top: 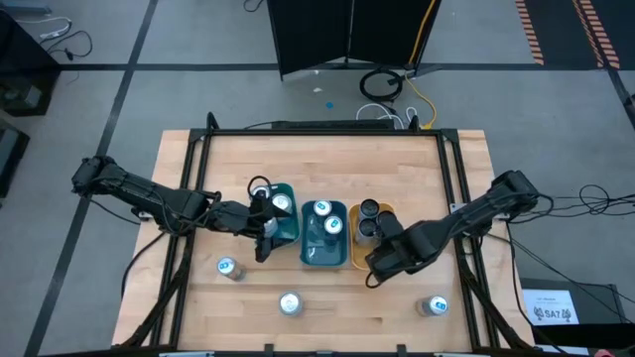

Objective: Sort soda cans
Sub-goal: Put the white-blue soda can into the yellow bin

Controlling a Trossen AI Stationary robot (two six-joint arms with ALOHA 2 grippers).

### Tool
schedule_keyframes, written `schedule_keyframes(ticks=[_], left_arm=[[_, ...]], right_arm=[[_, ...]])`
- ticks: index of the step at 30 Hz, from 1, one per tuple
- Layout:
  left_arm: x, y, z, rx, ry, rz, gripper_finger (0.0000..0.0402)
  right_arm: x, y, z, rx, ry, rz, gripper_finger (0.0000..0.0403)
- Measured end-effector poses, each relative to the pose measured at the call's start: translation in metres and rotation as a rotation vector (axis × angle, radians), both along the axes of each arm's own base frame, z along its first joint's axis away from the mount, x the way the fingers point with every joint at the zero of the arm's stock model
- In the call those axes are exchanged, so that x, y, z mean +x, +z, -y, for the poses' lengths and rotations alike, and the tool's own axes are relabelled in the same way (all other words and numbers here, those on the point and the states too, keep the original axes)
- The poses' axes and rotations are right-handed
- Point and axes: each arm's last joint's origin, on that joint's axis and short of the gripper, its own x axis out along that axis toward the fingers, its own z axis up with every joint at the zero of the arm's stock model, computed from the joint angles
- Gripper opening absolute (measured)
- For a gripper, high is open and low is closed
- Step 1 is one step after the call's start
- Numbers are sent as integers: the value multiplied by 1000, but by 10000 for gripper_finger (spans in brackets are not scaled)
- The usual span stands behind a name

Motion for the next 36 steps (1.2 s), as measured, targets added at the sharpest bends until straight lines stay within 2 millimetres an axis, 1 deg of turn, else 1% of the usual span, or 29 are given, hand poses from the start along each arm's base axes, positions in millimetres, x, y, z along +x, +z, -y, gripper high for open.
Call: schedule_keyframes(ticks=[4, 13, 36], left_arm=[[0, 0, 0, 0, 0, 0, 368], [0, 0, 0, 0, 0, 0, 368], [0, 0, 0, 0, 0, 0, 368]], right_arm=[[5, -6, -2, -3, 19, -13, 259], [5, -6, -2, -9, 29, -9, 292], [5, -6, -2, -7, 39, -11, 298]])
